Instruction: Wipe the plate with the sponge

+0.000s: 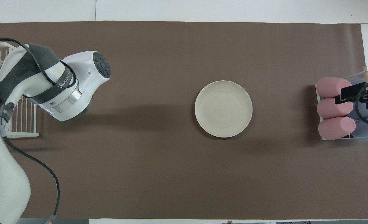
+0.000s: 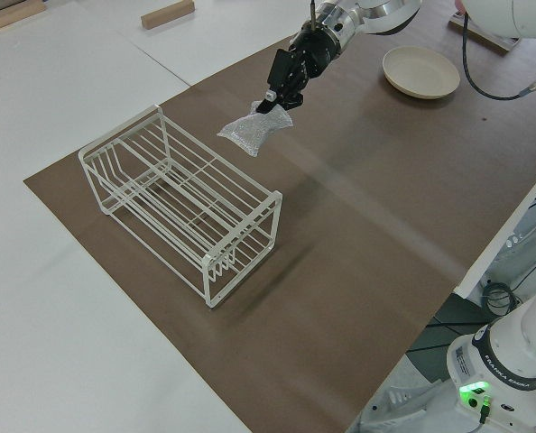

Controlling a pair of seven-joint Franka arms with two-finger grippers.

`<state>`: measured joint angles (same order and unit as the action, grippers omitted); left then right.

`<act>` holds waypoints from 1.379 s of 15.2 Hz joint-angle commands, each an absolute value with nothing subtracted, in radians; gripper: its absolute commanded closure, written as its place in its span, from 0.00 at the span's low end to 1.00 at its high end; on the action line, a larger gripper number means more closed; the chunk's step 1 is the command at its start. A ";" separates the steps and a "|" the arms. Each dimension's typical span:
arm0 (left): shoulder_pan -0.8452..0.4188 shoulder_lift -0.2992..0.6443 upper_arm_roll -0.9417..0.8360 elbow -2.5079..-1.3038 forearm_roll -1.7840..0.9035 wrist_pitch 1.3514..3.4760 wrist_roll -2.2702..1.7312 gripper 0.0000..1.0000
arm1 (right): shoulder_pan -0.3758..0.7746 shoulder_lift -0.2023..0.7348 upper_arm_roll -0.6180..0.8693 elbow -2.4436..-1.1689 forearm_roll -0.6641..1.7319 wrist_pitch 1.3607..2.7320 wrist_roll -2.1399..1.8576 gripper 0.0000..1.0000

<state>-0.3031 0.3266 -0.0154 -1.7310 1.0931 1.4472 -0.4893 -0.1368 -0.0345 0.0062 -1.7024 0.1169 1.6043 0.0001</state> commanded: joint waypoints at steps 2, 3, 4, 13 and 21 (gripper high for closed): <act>-0.258 0.364 -0.020 -1.721 1.108 1.523 -0.560 1.00 | -0.129 -0.044 0.031 -1.658 0.107 1.589 -0.025 0.00; -0.235 0.364 -0.020 -1.723 1.101 1.557 -0.580 1.00 | -0.123 -0.040 0.037 -1.643 0.107 1.586 -0.025 0.00; -0.226 0.364 -0.020 -1.730 1.098 1.583 -0.615 1.00 | -0.120 -0.038 0.037 -1.640 0.109 1.585 -0.023 0.00; -0.202 0.357 -0.021 -1.756 1.072 1.624 -0.667 1.00 | -0.106 -0.038 0.040 -1.600 0.101 1.485 0.041 0.00; -0.199 0.356 -0.021 -1.756 1.072 1.626 -0.669 0.00 | -0.006 -0.029 0.051 -1.485 -0.058 1.397 0.040 0.00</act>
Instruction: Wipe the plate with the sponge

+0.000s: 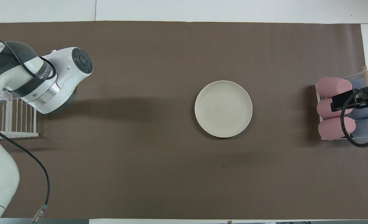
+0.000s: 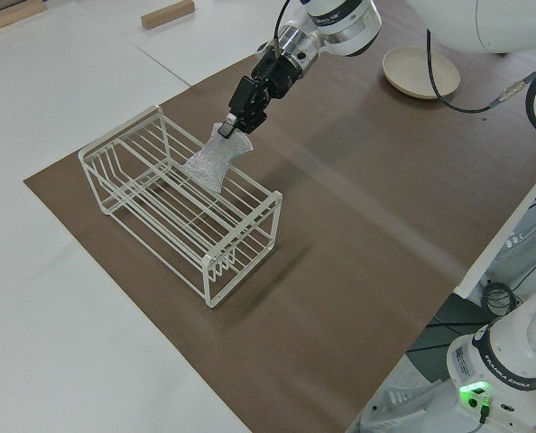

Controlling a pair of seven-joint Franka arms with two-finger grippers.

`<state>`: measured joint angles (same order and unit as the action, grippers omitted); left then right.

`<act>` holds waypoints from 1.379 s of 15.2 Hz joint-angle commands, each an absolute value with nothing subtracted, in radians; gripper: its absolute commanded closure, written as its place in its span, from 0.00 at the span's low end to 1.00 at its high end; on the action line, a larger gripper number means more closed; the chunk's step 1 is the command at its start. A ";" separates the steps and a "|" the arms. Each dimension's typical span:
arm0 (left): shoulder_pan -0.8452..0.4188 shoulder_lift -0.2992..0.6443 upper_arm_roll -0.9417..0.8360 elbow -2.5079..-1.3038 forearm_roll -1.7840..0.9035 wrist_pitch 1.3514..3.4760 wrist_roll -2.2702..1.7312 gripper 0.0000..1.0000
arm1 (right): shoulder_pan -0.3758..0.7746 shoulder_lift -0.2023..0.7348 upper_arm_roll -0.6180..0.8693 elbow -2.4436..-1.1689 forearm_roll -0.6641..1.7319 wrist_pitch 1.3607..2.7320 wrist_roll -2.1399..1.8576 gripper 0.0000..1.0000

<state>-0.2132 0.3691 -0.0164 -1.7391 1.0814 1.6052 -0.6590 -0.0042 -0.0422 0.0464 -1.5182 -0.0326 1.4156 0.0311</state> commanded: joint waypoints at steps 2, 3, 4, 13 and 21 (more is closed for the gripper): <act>-0.199 0.354 -0.021 -1.755 1.072 1.626 -0.666 0.00 | -0.017 -0.032 0.049 -1.497 -0.045 1.359 0.041 0.00; -0.201 0.353 -0.021 -1.755 1.072 1.626 -0.666 0.00 | -0.017 -0.034 0.048 -1.514 -0.044 1.362 0.041 0.00; -0.201 0.348 -0.021 -1.755 1.069 1.626 -0.666 0.00 | -0.017 -0.028 0.048 -1.535 -0.044 1.376 0.046 0.00; -0.173 0.226 -0.021 -1.688 0.642 1.678 -0.561 0.00 | -0.095 -0.043 0.049 -1.655 0.034 1.527 0.055 0.00; -0.092 0.020 -0.018 -1.710 0.180 1.646 -0.349 0.00 | -0.101 -0.048 0.043 -1.663 0.035 1.511 0.081 0.00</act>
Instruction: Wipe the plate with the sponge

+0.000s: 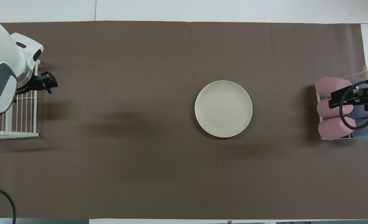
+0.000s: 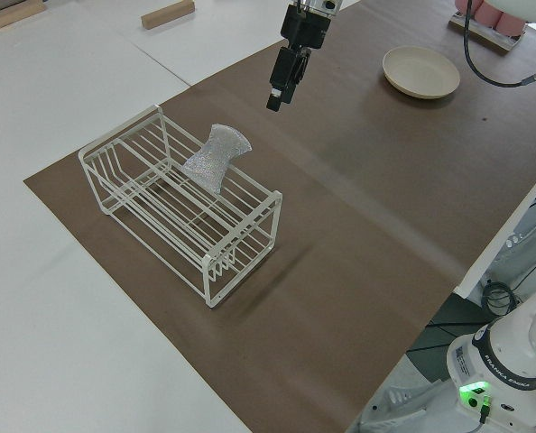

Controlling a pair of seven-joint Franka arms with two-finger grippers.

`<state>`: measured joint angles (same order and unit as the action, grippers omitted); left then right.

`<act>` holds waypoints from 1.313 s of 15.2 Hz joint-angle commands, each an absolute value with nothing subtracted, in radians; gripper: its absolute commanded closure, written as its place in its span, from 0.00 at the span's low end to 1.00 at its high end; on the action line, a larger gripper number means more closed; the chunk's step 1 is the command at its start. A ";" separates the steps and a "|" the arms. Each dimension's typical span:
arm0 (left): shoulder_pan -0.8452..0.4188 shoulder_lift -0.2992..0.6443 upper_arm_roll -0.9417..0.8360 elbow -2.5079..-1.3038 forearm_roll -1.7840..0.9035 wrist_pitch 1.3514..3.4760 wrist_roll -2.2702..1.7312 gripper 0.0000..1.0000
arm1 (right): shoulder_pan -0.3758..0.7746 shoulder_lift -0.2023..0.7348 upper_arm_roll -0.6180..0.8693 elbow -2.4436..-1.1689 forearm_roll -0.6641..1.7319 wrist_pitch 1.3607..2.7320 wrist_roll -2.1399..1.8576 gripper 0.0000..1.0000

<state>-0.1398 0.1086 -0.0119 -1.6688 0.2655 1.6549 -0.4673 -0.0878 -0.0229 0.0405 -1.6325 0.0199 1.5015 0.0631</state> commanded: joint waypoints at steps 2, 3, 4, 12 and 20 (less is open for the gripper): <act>-0.072 -0.040 -0.021 -1.744 0.091 1.593 -0.226 0.00 | -0.095 -0.046 0.043 -1.660 0.035 1.514 0.081 0.00; -0.065 -0.064 -0.021 -1.758 0.062 1.579 -0.160 0.00 | -0.092 -0.046 0.043 -1.658 0.034 1.516 0.077 0.00; -0.061 -0.067 -0.020 -1.753 0.028 1.569 -0.105 0.00 | -0.091 -0.046 0.043 -1.658 0.034 1.517 0.072 0.00; -0.019 -0.006 -0.132 -1.580 0.170 1.425 -0.081 0.00 | -0.078 -0.046 0.048 -1.681 0.031 1.552 0.068 0.00; -0.020 0.002 -0.081 -1.577 0.025 1.474 -0.103 0.00 | -0.117 -0.037 0.046 -1.643 0.057 1.529 0.035 0.00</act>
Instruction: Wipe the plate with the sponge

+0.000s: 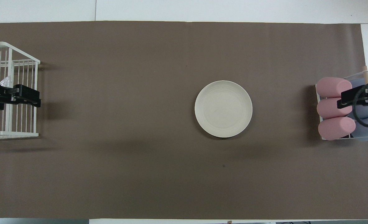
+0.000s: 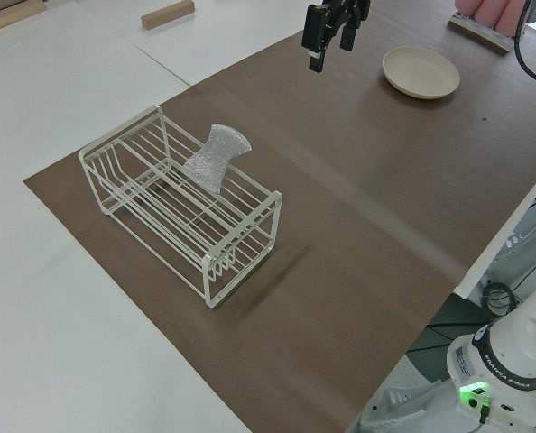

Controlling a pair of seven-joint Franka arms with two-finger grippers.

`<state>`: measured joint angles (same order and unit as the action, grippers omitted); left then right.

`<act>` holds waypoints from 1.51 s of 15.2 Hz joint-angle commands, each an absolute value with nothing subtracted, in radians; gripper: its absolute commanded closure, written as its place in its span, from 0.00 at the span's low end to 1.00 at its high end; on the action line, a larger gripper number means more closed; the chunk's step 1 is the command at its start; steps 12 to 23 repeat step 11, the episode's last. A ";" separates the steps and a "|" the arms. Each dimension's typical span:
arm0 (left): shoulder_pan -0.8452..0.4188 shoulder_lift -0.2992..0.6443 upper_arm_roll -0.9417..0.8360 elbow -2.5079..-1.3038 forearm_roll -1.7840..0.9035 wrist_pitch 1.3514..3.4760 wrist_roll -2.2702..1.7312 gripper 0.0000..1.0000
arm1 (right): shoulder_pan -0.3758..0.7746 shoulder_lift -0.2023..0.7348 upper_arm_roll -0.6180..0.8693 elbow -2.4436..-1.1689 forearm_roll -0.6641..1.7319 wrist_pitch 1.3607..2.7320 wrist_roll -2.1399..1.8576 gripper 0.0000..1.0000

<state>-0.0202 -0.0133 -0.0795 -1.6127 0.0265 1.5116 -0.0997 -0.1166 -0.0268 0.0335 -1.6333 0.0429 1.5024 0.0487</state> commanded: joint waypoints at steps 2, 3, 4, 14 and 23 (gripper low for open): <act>-0.026 -0.005 -0.071 -1.588 0.017 1.506 -0.138 0.00 | -0.101 -0.035 0.048 -1.643 0.057 1.532 0.051 0.00; -0.026 -0.009 -0.063 -1.598 0.015 1.515 -0.149 0.00 | -0.103 -0.035 0.048 -1.644 0.057 1.532 0.052 0.00; -0.026 -0.009 -0.063 -1.600 0.015 1.514 -0.149 0.00 | -0.103 -0.035 0.048 -1.644 0.057 1.534 0.051 0.00; -0.020 -0.011 -0.071 -1.594 0.009 1.516 -0.156 0.00 | -0.100 -0.035 0.049 -1.643 0.057 1.529 0.054 0.00; -0.020 -0.011 -0.071 -1.594 0.009 1.516 -0.156 0.00 | -0.100 -0.035 0.049 -1.643 0.057 1.529 0.054 0.00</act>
